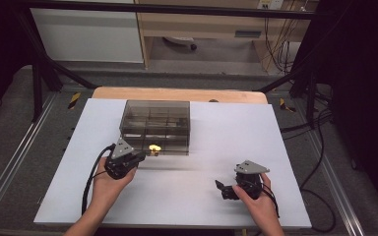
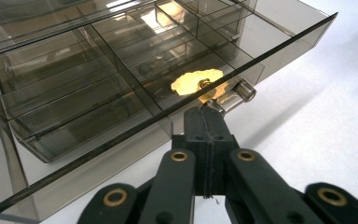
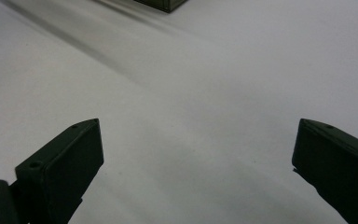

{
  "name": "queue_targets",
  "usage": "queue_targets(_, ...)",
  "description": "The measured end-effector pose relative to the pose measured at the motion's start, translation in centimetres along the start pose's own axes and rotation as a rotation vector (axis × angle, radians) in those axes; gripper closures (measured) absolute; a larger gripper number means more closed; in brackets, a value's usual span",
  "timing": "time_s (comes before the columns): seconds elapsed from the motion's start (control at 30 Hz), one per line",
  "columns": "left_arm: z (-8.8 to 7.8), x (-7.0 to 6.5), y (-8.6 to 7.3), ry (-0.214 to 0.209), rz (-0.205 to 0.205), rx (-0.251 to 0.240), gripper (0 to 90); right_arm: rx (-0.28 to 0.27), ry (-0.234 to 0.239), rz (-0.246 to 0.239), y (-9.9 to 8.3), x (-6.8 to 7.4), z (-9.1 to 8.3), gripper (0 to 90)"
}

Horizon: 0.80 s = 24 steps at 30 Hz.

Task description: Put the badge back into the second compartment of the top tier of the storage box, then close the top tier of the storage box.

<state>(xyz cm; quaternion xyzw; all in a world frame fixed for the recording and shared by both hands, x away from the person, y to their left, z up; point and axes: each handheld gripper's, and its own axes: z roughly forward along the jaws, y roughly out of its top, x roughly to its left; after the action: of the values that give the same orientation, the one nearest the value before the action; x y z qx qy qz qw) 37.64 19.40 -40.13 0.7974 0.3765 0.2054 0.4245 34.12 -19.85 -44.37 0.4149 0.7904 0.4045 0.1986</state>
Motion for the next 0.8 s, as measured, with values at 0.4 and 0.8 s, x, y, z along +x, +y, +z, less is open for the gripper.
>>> queue_targets(0.4,0.07,0.03,-0.01,0.000,-0.002,0.004,89.8,0.001,0.000,0.002,0.01,0.02,-0.02,2.7)
queue_targets(0.8,0.27,0.05,0.10,-0.001,-0.014,-0.009,89.8,-0.011,-0.006,-0.008,0.02,-0.06,-0.08,2.9)
